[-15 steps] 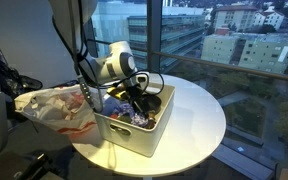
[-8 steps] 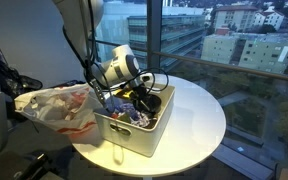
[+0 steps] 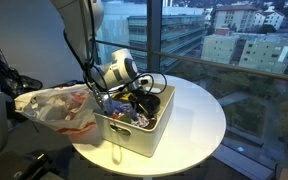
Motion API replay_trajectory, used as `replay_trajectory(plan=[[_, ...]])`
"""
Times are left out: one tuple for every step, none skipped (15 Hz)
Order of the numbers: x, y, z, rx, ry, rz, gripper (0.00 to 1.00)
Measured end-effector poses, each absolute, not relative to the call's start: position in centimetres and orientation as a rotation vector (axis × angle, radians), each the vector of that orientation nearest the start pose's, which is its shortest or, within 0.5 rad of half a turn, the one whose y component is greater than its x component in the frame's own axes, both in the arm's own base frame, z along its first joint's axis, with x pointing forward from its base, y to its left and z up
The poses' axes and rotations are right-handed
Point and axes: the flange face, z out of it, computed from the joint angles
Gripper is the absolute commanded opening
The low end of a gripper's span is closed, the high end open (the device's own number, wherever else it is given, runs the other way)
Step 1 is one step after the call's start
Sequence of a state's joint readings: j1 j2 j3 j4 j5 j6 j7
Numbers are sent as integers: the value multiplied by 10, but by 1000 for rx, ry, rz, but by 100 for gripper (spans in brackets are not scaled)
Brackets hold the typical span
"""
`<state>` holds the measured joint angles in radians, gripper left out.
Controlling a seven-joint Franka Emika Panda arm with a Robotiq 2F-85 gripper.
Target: Remove the black bowl from the plastic bag, put it in the white basket, remove the duster and toy moose from the white basket and put them in the plastic bag
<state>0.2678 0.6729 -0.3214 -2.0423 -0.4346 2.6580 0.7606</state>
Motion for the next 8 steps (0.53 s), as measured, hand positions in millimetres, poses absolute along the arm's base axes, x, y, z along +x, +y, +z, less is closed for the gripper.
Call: replay_trajectory(plan=[[580, -25, 115, -3470, 629, -142, 75], [579, -26, 113, -3471, 632, -135, 66], [579, -27, 111, -3468, 641, -128, 58], [578, -28, 109, -3464, 650, -121, 50], [578, -27, 108, -3458, 661, -116, 42], [578, -27, 107, -3452, 669, -113, 35], [578, -26, 107, -3446, 677, -112, 27], [578, -26, 107, -3440, 688, -111, 20]])
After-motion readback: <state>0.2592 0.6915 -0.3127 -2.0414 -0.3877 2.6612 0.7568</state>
